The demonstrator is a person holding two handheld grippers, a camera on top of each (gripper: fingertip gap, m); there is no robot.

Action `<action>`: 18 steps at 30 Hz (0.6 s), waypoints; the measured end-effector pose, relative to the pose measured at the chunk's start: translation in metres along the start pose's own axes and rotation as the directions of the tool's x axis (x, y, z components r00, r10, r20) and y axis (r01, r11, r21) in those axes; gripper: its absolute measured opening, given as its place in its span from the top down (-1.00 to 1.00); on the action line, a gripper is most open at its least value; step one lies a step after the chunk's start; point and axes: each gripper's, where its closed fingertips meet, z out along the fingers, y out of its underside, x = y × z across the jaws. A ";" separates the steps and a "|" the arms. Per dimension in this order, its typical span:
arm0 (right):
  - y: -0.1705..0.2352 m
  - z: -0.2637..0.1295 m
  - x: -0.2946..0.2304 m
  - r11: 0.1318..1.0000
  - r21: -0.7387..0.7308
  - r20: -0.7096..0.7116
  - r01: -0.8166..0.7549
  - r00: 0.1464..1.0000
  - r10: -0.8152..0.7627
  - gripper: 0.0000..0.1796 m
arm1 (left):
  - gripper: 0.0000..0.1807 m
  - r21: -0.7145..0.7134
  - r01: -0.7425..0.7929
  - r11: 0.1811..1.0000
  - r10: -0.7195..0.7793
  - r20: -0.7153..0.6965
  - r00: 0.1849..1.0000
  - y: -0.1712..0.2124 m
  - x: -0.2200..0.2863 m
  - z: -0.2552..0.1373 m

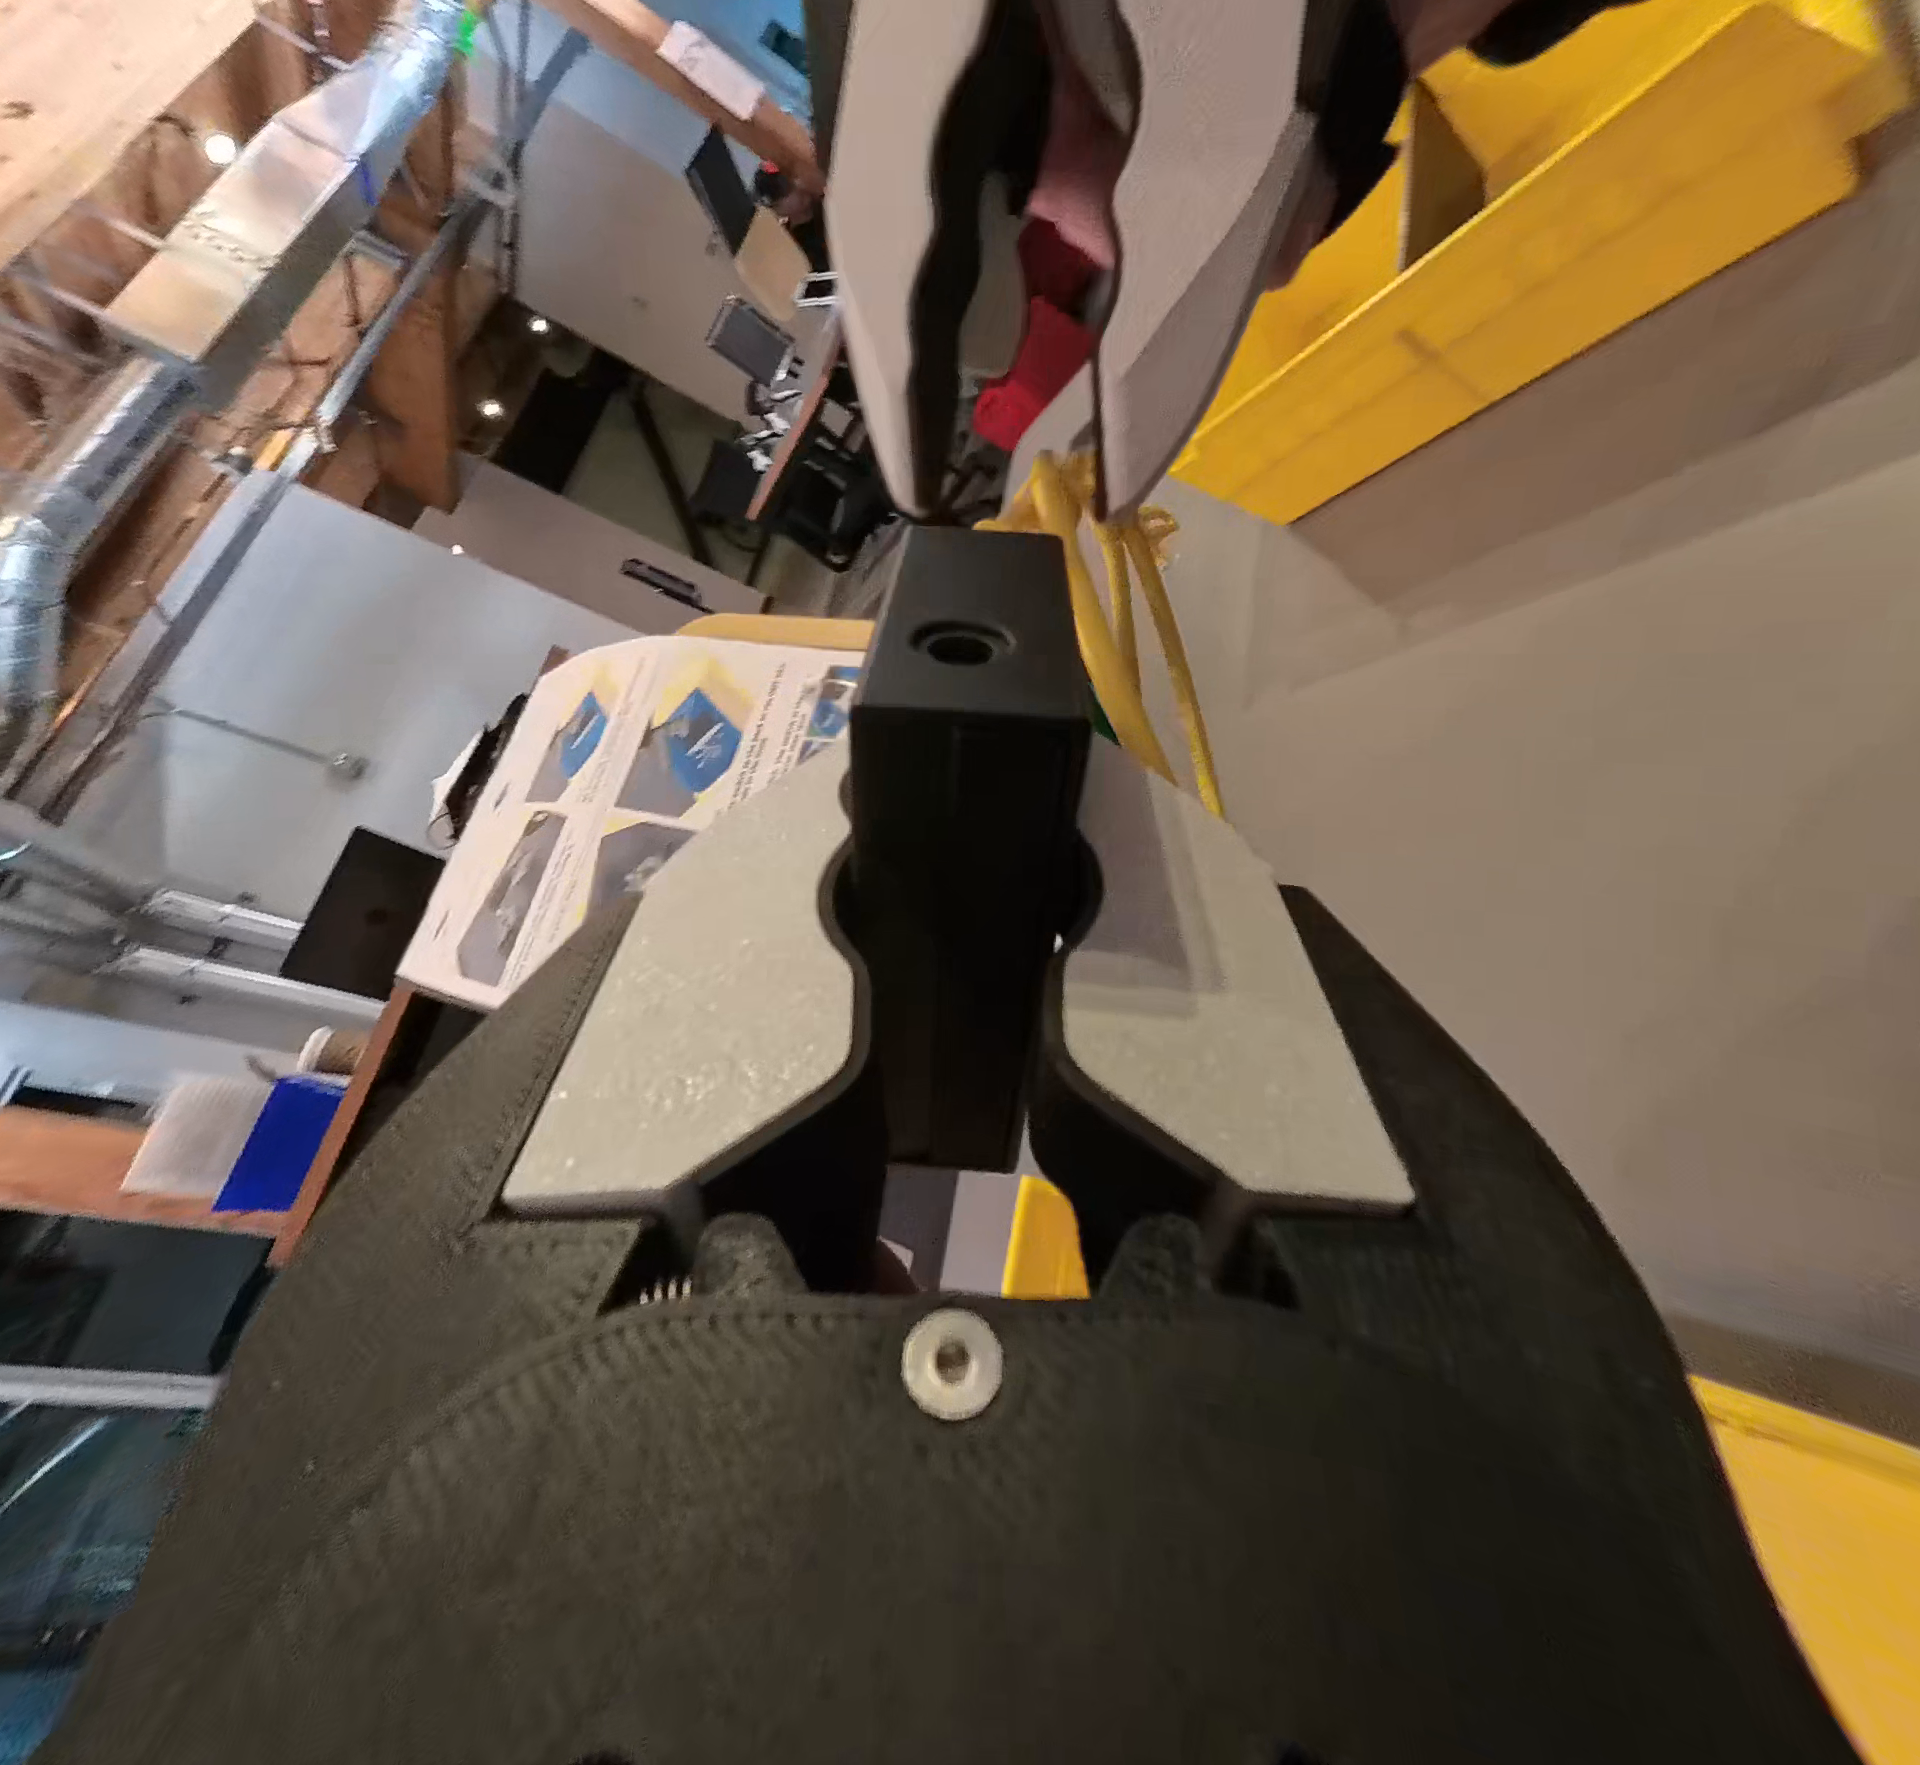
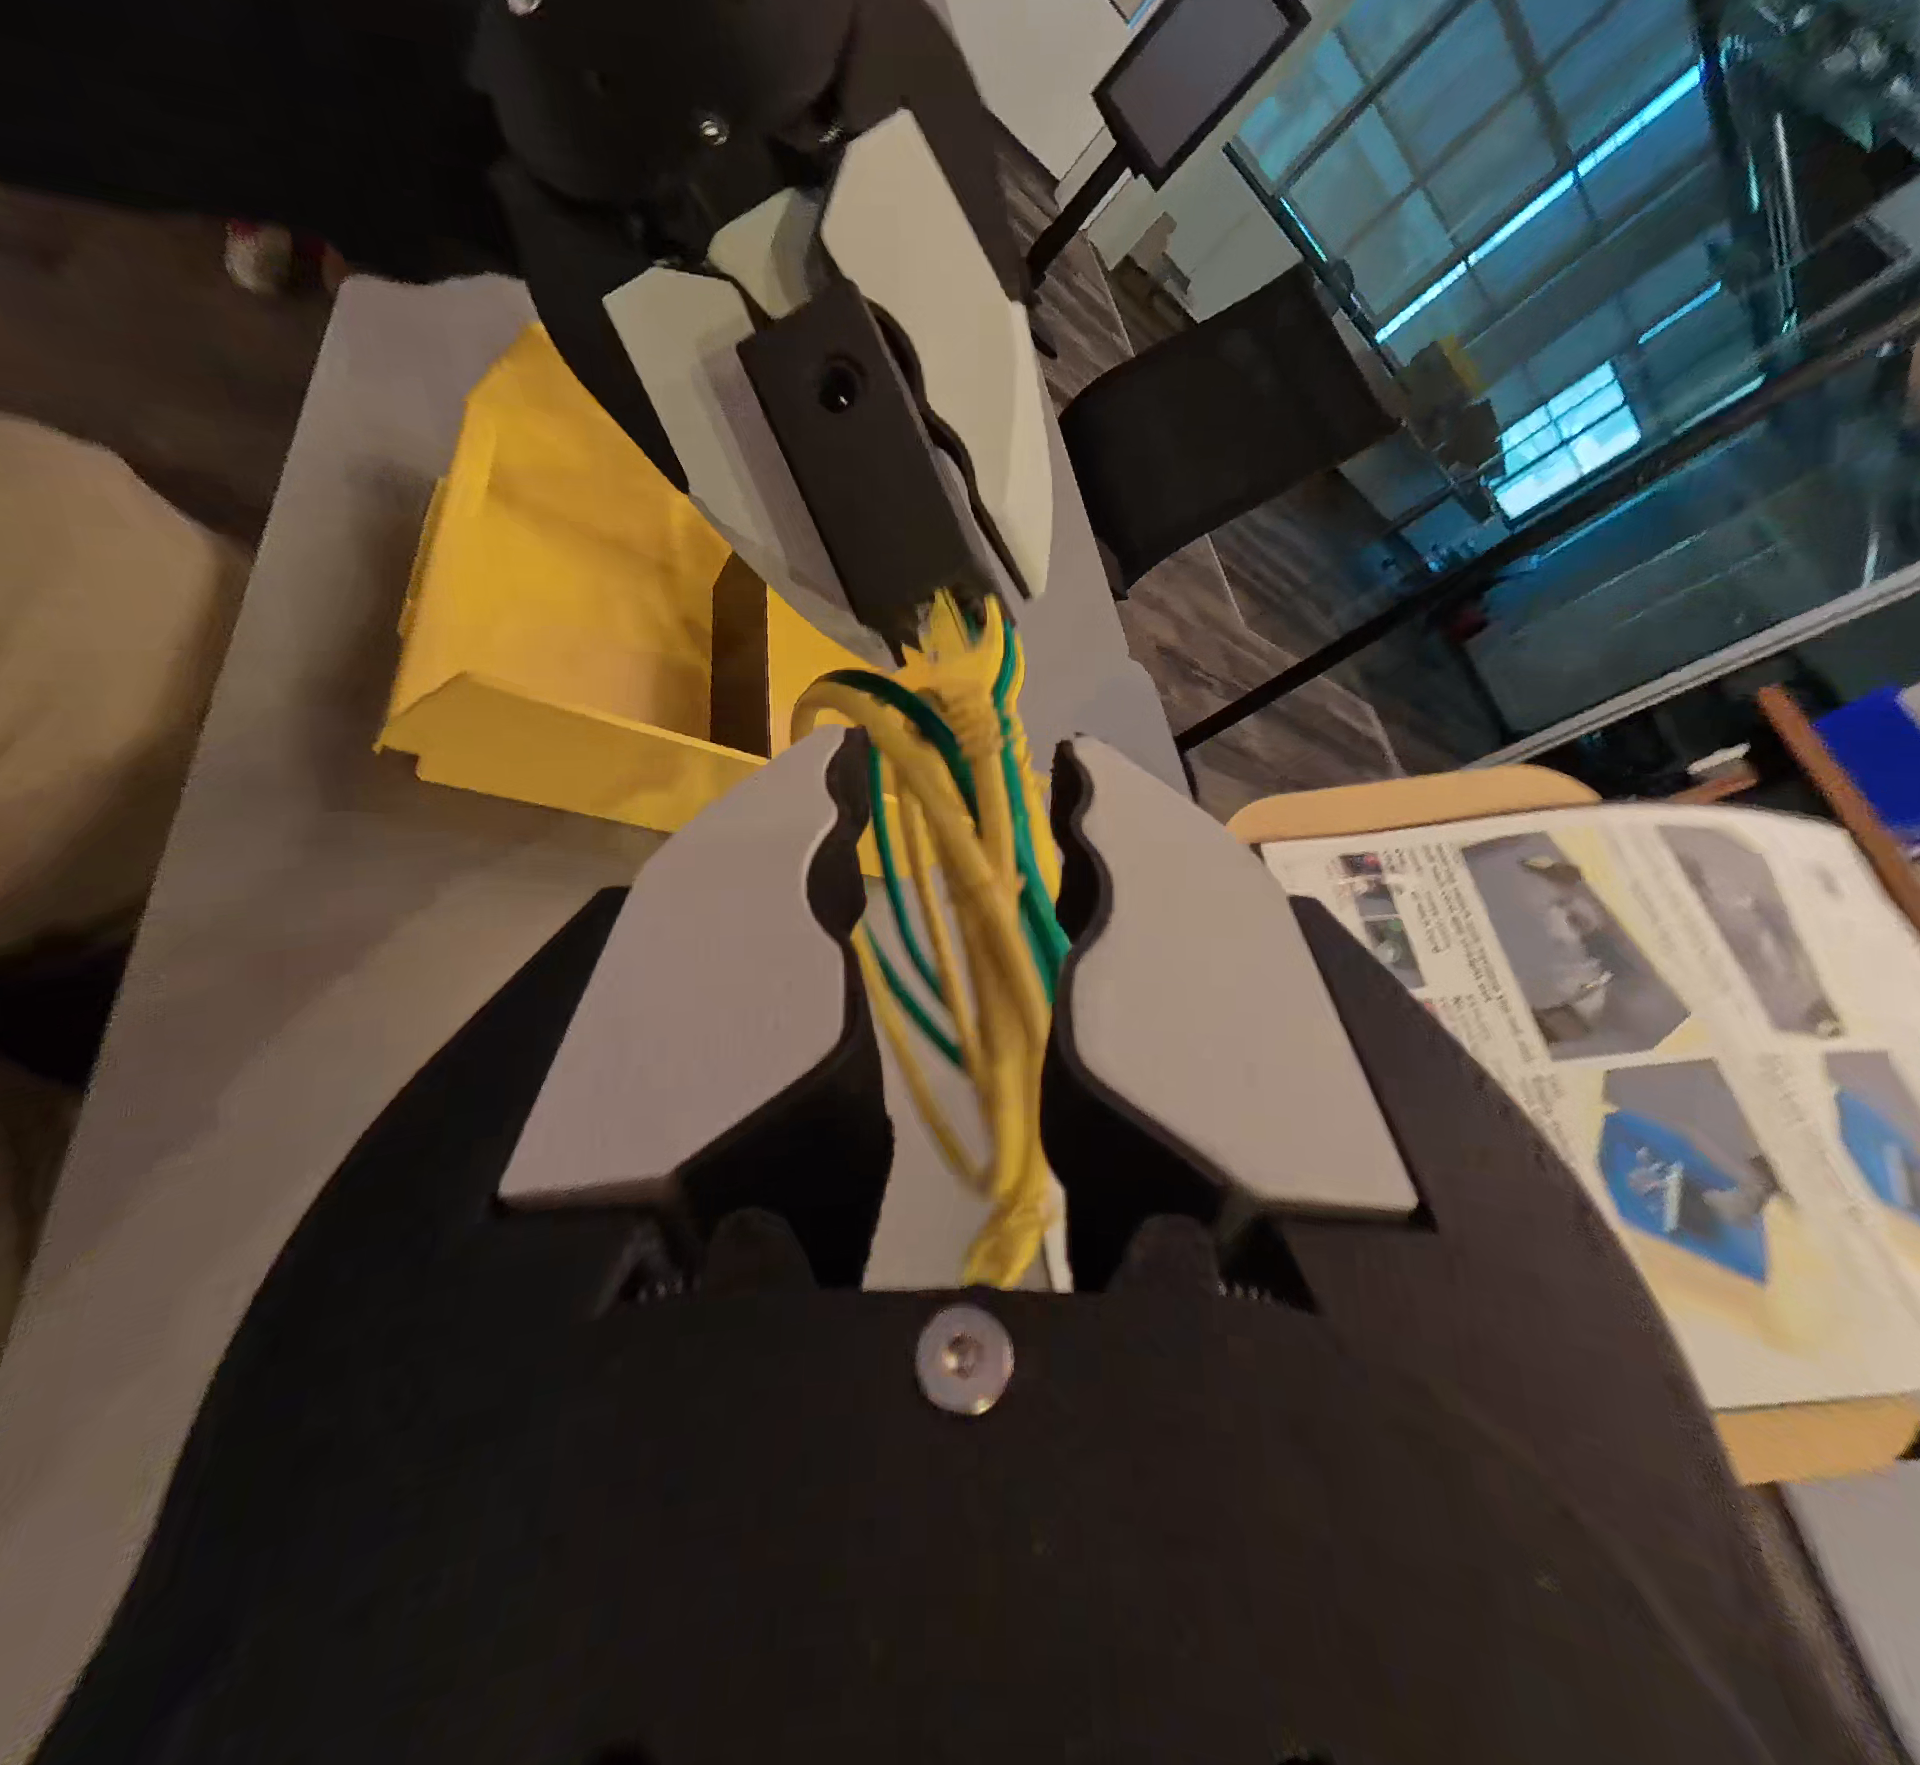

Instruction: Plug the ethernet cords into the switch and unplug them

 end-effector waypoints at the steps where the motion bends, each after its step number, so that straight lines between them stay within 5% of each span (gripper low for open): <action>1: -0.003 0.002 -0.003 0.999 -0.002 -0.002 0.040 0.999 -0.040 0.64 | 0.67 0.001 -0.011 1.000 0.011 -0.016 1.000 -0.003 0.004 0.001; 10: -0.005 0.007 -0.014 0.936 -0.122 -0.059 0.331 0.939 -0.339 0.85 | 0.67 0.011 -0.060 0.998 0.061 -0.057 0.997 -0.015 0.014 0.000; 18: -0.010 0.001 -0.020 0.883 -0.141 -0.056 0.448 0.887 -0.459 0.84 | 0.65 0.037 -0.041 0.998 0.045 -0.100 0.994 -0.023 0.019 -0.003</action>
